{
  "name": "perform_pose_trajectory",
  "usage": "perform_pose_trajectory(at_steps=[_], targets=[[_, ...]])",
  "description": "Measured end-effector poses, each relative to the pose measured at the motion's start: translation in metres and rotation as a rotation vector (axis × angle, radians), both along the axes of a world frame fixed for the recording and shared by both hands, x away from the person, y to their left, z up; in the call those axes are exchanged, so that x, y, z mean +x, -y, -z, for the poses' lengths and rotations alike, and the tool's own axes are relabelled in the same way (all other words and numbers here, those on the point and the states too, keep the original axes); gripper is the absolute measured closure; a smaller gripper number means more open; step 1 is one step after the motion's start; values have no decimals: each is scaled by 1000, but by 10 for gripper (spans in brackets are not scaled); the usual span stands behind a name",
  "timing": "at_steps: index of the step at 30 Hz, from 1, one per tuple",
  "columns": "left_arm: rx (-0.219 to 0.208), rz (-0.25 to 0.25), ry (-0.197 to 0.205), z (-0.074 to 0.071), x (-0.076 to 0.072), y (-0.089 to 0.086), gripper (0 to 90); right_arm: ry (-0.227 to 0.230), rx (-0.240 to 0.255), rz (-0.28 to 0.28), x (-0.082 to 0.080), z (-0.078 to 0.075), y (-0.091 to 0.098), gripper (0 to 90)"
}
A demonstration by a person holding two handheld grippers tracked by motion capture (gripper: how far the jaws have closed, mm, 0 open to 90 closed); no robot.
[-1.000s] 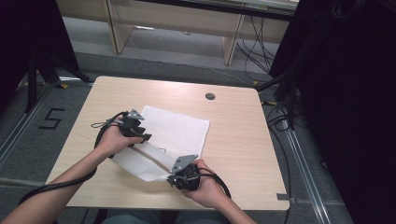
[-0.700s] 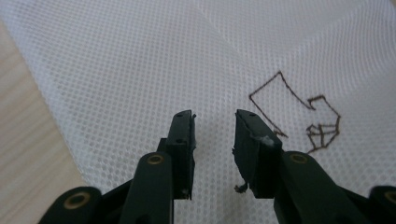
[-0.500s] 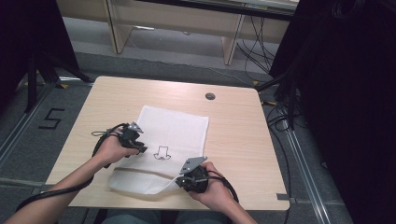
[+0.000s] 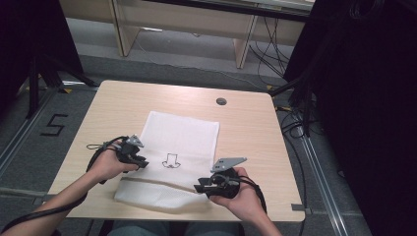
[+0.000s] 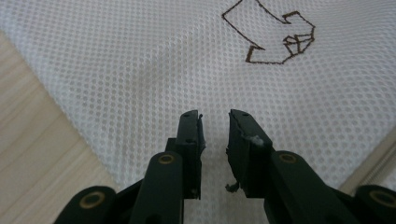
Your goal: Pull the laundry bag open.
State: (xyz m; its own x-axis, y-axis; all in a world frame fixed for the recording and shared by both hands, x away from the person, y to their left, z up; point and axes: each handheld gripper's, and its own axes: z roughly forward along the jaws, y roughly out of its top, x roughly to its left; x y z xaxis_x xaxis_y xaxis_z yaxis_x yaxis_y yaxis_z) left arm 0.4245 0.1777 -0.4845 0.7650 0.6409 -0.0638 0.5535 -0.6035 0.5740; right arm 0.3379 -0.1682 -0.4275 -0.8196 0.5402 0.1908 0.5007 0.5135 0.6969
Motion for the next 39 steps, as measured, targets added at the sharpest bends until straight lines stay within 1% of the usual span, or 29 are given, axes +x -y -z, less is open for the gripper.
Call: perform_pose_trajectory(at_steps=[1,2,4,5,6,7,8,9,10,11,12,13,14,15,17,19,21,23,24,25,27,30,31,33,34,36,37,38,39], targets=[[-12,-6,-1,0,-2,-2,733,22,-14,5,1,-3,4,688],[-12,-14,-1,0,-5,-4,732,23,-9,18,2,-5,6,684],[-19,-10,8,0,-11,-9,732,5,-24,45,5,-8,11,683],[-27,-18,3,1,-15,-10,733,-13,-15,73,4,-6,10,686],[-28,-5,3,1,-18,-12,733,-27,-49,68,6,-6,12,691],[-42,-18,0,1,-22,-13,733,-24,-66,70,9,-3,12,699],[-38,-17,3,1,-26,-14,734,-39,-77,81,10,0,11,722],[-37,-6,0,2,-30,-15,735,-51,-88,82,11,5,9,752],[-40,-3,0,2,-33,-16,736,-75,-124,66,12,9,7,777],[-39,2,-3,1,-37,-16,738,-81,-135,78,12,13,5,805],[-36,5,-4,1,-40,-18,739,-90,-170,60,14,16,4,838],[-49,1,1,2,-43,-17,745,-119,-201,68,16,23,0,882],[-48,2,-3,2,-45,-17,745,-119,-201,68,16,23,0,882],[-58,-3,9,3,-49,-17,749,-129,-211,75,16,25,-1,900],[-41,17,16,4,-54,-14,775,-170,-260,77,19,36,-6,900],[-42,21,3,6,-56,-11,778,-174,-266,71,19,38,-7,900],[17,91,-31,9,-58,-8,785,-189,-298,40,19,47,-13,900],[11,85,-28,10,-59,-5,786,-188,-309,31,19,49,-14,900],[31,101,-24,9,-58,-5,786,-185,-321,28,19,52,-16,900],[33,98,-24,9,-57,-4,786,-195,-318,33,19,52,-16,900],[29,92,-26,9,-57,-3,789,-189,-326,30,21,52,-15,888],[15,86,-34,10,-58,0,790,-156,-360,38,24,52,-13,877],[23,96,-26,10,-57,1,791,-155,-358,39,25,52,-12,877],[-1,71,-18,12,-57,6,791,-144,-369,52,28,53,-10,878],[14,89,-9,12,-55,6,790,-137,-374,55,29,53,-9,879],[-17,56,10,14,-55,13,789,-113,-392,69,30,53,-8,879],[-18,46,5,14,-54,16,790,-95,-402,62,31,53,-7,878],[-13,62,15,14,-53,17,789,-94,-407,74,32,53,-6,878],[-16,48,20,14,-52,20,789,-93,-409,79,33,53,-4,878]])
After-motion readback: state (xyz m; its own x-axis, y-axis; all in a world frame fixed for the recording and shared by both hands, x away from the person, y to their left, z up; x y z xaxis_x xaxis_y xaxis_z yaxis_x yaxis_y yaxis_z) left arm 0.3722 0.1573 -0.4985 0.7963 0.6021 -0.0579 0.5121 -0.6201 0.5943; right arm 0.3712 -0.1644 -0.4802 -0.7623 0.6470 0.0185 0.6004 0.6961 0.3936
